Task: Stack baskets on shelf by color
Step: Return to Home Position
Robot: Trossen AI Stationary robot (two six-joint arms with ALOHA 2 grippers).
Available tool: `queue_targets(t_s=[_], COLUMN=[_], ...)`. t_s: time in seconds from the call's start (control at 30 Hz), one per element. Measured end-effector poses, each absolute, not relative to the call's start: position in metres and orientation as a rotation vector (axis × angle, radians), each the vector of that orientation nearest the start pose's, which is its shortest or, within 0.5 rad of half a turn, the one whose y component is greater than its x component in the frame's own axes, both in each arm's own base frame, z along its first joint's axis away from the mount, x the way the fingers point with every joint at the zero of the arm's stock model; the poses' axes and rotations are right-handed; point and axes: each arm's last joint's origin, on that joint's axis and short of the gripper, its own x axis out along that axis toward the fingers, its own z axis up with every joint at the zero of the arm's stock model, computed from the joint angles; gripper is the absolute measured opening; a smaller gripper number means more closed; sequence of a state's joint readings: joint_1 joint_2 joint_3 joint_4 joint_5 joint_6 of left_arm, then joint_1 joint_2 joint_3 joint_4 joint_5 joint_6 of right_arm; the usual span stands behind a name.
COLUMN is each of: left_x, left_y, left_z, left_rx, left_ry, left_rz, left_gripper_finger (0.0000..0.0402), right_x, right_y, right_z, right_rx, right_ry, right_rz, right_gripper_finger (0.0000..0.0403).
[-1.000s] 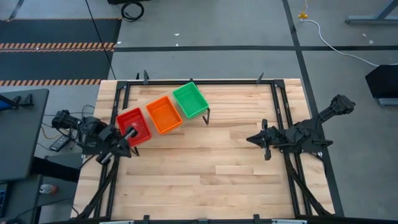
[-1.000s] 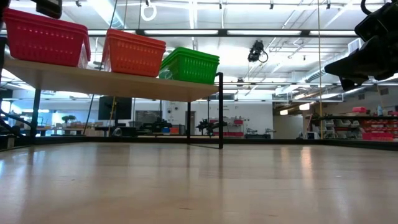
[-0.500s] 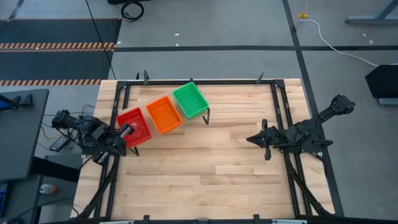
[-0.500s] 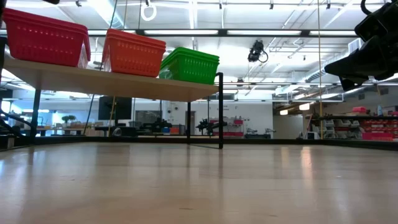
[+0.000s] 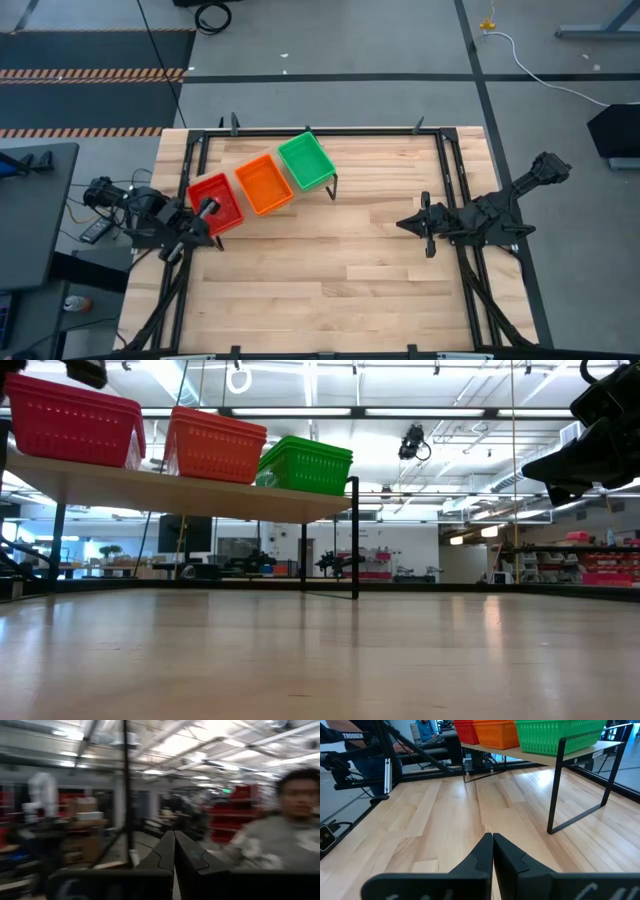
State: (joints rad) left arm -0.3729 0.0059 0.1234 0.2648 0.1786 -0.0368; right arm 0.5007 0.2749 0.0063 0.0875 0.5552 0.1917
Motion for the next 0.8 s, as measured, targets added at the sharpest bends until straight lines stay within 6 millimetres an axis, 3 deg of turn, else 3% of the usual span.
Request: queue_targets(t_s=[0.17, 0.8], left_x=[0.0755, 0.0748], left_y=[-0.0304, -0.032], left_z=[0.2308, 0.2309], left_rx=[-0.104, -0.093], left_ry=[-0.387, -0.389], left_rz=[-0.403, -0.462], left_gripper_finger=[0.0007, 0.0014], right_x=[0.1028, 0.1028], right_y=[0.0389, 0.0389], right_z=[0.1514, 0.1514], right_rx=[0.1, 0.1], right_ry=[0.15, 0.15], right_rz=[-0.069, -0.069], right_gripper_finger=[0.0017, 0.0016])
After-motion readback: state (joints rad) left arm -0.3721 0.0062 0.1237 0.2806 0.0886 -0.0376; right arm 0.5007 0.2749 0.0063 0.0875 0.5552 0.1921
